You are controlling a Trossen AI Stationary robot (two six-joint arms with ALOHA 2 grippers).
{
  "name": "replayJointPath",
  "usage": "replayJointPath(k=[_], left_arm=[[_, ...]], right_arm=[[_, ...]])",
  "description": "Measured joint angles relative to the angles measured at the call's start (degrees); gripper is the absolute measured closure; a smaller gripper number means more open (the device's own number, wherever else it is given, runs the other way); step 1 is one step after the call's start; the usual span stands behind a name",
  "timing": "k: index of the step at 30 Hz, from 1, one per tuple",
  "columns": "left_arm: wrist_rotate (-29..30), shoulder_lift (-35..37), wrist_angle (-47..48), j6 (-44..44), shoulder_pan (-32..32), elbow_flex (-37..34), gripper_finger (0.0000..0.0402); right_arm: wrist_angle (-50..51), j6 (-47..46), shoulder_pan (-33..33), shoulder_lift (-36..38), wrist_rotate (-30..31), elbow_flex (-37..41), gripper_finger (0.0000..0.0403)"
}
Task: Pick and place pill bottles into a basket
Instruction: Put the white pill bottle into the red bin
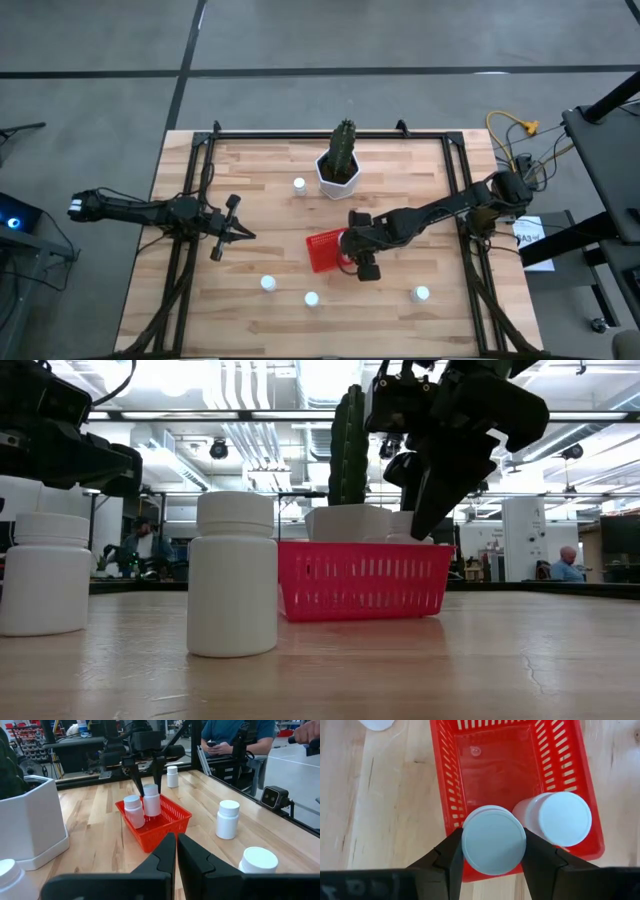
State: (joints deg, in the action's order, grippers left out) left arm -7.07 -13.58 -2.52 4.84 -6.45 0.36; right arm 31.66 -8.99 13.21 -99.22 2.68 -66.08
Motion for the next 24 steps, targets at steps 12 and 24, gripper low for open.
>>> replayJointPath(k=[12,24], left_arm=[[0.0,0.0,0.01,0.02,0.0,0.0,0.0402],[0.0,0.0,0.0,0.02,0.0,0.0,0.0402]], right_arm=[[-0.79,0.17,-0.78,0.0,-1.29,1.06,0.0259],[-2.02,0.0,-1.29,0.02,-1.48,2.38,0.0259]])
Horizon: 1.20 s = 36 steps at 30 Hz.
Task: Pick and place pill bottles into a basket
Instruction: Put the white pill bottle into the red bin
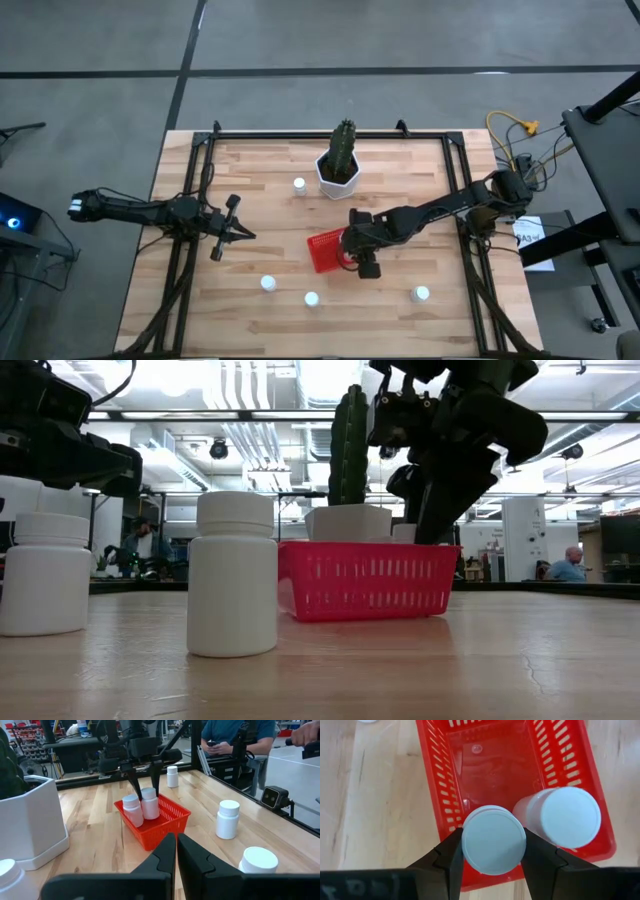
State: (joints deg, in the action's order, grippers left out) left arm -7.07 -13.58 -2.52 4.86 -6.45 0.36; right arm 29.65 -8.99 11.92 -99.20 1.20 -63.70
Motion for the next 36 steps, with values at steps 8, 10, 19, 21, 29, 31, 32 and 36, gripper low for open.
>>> replayJointPath(k=[8,10,19,21,29,31,32,36], left_arm=[[0.0,0.0,0.01,-0.01,0.0,0.0,0.0402],[0.0,0.0,0.0,-0.01,0.01,0.0,0.0402],[0.0,0.0,0.0,0.0,0.02,0.0,0.0402],[0.0,0.0,0.02,0.0,0.0,0.0,0.0402],[0.0,-0.03,0.02,-0.02,0.0,0.0,0.0402],[0.0,-0.04,0.03,-0.02,0.0,0.0,0.0402],[0.0,-0.04,0.02,-0.02,0.0,0.0,0.0402],[0.0,-0.04,0.02,-0.02,0.01,0.0,0.0402]], right_arm=[[-0.13,-1.38,0.02,0.0,-0.19,0.31,0.0237],[-0.17,-1.48,0.02,0.0,-0.19,0.31,0.0231],[-0.52,-1.49,0.02,0.0,-0.19,0.31,0.0238],[-0.52,-1.51,0.02,0.0,-0.19,0.31,0.0235],[-0.52,-1.49,0.02,0.0,-0.19,0.31,0.0219],[-0.52,-1.49,0.02,0.0,-0.19,0.31,0.022],[-0.52,-1.49,0.02,0.0,-0.18,0.31,0.0221],[-0.55,-1.46,0.02,0.0,-0.16,0.31,0.022]])
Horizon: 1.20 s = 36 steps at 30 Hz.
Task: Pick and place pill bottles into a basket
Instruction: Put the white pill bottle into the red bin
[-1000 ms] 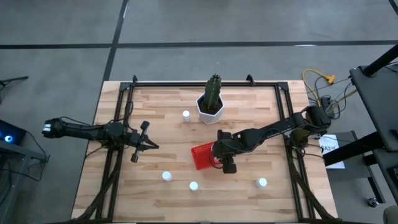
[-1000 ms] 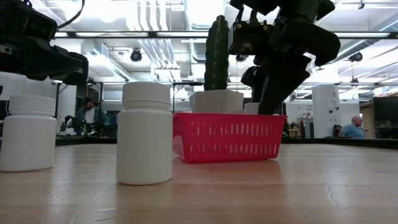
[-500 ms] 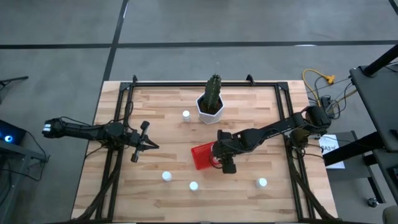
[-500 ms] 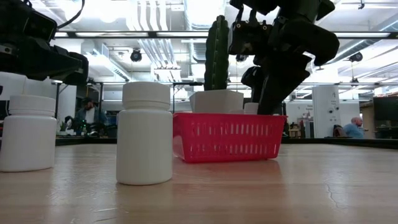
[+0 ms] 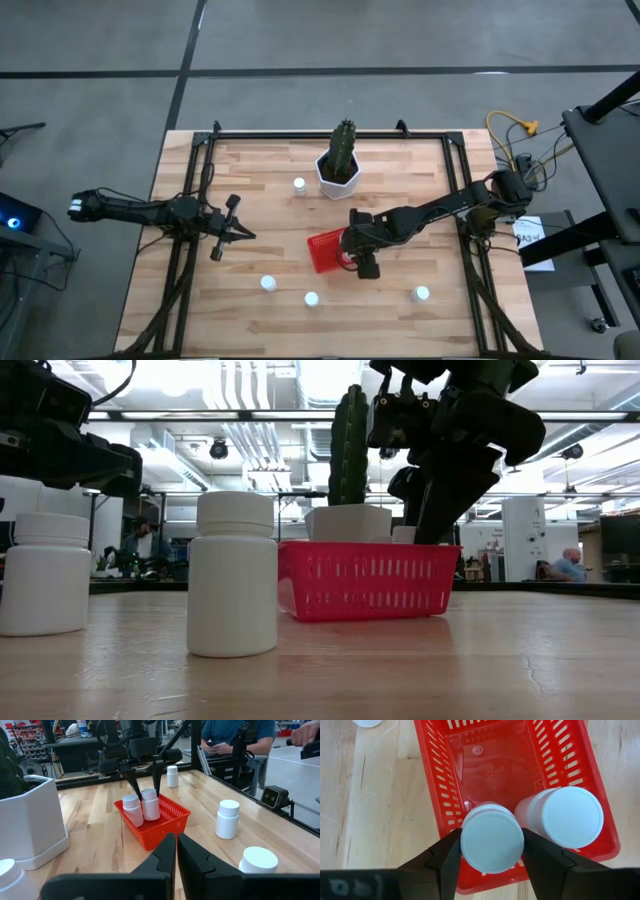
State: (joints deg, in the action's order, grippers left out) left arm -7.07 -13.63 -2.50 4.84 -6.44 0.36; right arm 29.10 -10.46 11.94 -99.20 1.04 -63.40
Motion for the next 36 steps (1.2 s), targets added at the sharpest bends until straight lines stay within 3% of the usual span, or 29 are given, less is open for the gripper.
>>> replayJointPath(k=[36], left_arm=[[0.0,0.02,0.0,-0.04,-0.01,0.0,0.0402]], right_arm=[[-0.22,-0.45,0.0,0.08,0.15,-1.14,0.022]])
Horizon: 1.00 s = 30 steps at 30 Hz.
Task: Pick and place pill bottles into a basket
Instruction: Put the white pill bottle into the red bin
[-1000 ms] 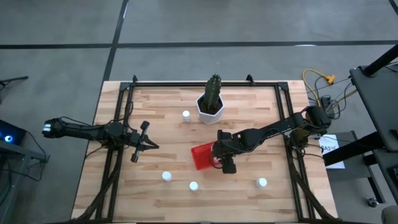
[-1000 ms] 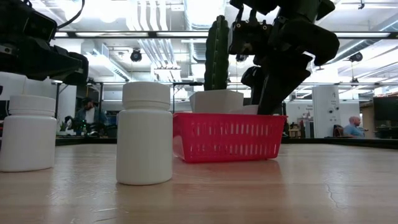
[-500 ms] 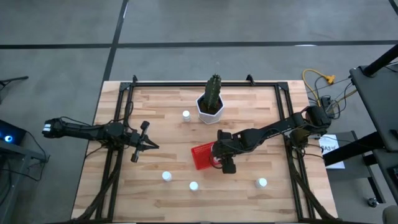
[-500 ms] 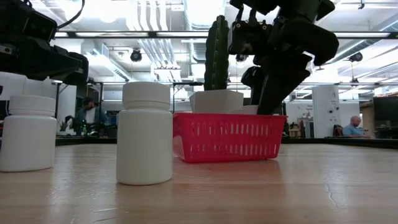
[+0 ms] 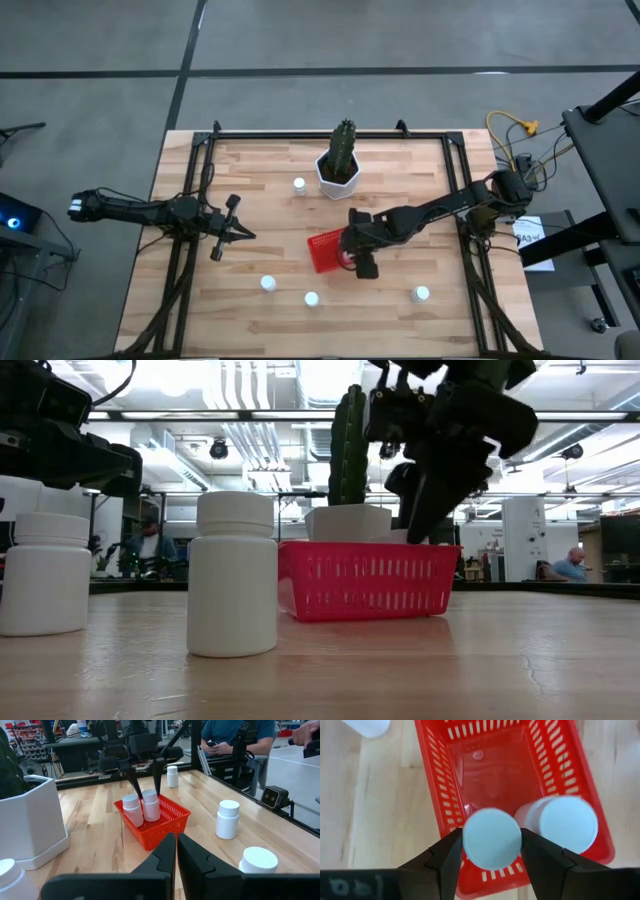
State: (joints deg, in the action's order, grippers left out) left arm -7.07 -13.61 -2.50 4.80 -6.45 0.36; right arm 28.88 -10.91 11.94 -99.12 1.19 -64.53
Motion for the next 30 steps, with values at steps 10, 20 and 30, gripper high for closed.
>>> replayJointPath(k=[10,20,30], left_arm=[[-0.01,0.0,0.0,-0.02,-0.01,0.0,0.0402],[-0.02,0.02,0.0,-1.66,-0.01,0.0,0.0402],[-0.22,0.02,0.0,-2.56,-0.01,0.0,0.0402]], right_arm=[[0.01,0.54,0.02,0.03,-0.04,-2.19,0.022],[-0.33,0.35,0.13,0.05,-0.19,-4.22,0.022],[-0.82,-0.86,4.3,0.23,-1.51,-4.28,0.022]])
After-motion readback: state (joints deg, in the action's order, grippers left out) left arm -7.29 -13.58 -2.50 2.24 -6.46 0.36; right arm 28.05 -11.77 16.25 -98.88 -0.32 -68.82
